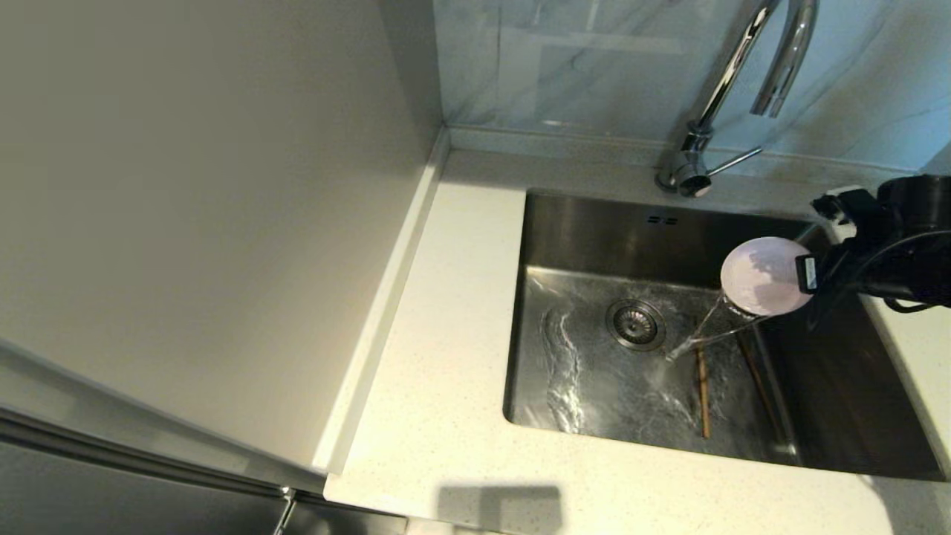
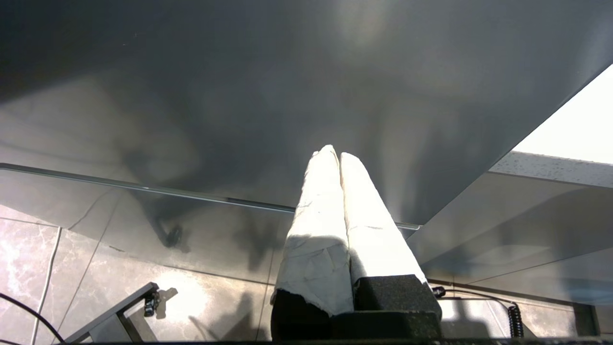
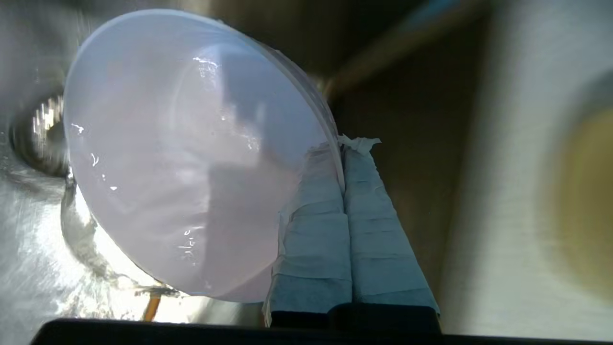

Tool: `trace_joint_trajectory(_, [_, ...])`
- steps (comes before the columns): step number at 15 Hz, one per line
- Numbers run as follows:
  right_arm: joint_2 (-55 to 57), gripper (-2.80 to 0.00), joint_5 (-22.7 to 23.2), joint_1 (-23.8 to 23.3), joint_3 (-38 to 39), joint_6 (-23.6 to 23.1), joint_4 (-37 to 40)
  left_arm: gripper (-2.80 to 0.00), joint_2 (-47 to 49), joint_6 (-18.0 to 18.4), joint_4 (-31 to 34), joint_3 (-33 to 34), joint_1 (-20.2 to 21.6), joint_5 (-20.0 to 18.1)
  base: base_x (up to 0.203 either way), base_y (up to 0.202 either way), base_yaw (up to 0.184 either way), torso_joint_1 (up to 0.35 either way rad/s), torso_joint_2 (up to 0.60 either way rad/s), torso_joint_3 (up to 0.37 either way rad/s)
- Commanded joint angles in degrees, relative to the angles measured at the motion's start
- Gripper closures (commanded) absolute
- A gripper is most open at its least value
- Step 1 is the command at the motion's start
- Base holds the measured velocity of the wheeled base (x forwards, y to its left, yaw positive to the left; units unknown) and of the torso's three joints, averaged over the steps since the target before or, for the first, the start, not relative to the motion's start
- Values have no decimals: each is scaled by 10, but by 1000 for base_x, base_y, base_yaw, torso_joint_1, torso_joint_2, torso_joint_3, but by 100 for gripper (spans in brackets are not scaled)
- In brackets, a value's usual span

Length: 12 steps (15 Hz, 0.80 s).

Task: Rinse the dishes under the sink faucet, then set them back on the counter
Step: Put a bowl back to the table from the sink

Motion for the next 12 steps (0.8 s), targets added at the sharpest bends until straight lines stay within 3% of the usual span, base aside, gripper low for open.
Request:
trace_joint_trajectory(1, [-59, 0, 0, -3, 57, -5, -99, 0, -2, 0, 0, 0, 0, 0, 0, 0, 0, 0, 0, 0])
trace_joint_trajectory(9, [-101, 0, 2, -3, 245, -2, -397, 0, -2, 0, 0, 0, 0, 0, 0, 0, 0, 0, 0, 0])
trace_joint_trajectory(12, [-101, 0, 2, -3, 281, 0, -471, 0, -2, 0, 0, 0, 0, 0, 0, 0, 0, 0, 0, 0])
